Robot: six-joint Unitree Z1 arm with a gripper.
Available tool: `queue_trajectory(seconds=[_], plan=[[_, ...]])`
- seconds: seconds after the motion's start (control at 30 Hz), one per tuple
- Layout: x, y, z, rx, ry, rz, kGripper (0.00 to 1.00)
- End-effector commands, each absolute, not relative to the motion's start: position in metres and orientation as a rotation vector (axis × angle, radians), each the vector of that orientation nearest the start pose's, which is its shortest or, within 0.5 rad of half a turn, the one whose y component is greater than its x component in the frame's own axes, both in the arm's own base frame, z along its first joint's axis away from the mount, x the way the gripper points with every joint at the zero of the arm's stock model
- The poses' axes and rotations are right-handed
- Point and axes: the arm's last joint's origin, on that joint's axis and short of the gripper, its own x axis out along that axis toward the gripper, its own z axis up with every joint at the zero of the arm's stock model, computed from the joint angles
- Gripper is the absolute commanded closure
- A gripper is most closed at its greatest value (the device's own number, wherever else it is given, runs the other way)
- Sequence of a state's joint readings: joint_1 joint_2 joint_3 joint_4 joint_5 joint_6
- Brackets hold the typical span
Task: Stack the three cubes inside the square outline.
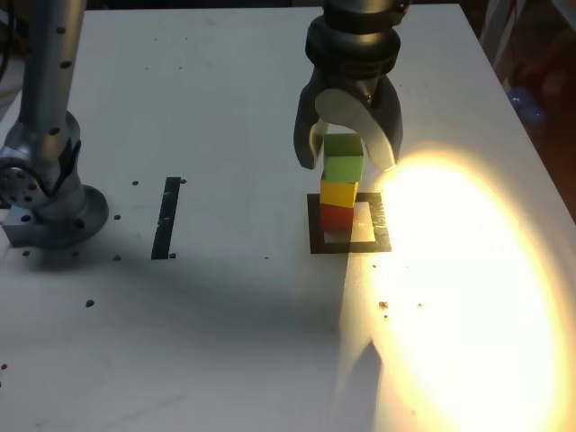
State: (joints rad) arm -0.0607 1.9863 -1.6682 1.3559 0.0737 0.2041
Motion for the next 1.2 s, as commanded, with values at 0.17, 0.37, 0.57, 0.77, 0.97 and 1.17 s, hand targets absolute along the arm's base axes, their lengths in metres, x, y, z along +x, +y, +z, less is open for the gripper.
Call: queue_trajectory(seconds=[0.17, 0.37, 0.57, 0.77, 0.97, 1.17], plan=[[0.337, -0.016, 0.312, 0.27, 1.634, -0.153, 0.04], [0.307, -0.014, 0.341, 0.273, 1.604, -0.151, 0.02], [0.265, -0.011, 0.355, 0.285, 1.603, -0.158, 0.02], [0.235, -0.01, 0.34, 0.277, 1.664, -0.161, 0.02], [0.213, -0.006, 0.323, 0.283, 1.716, -0.146, 0.02], [0.196, 0.0, 0.307, 0.263, 1.748, -0.128, 0.02]])
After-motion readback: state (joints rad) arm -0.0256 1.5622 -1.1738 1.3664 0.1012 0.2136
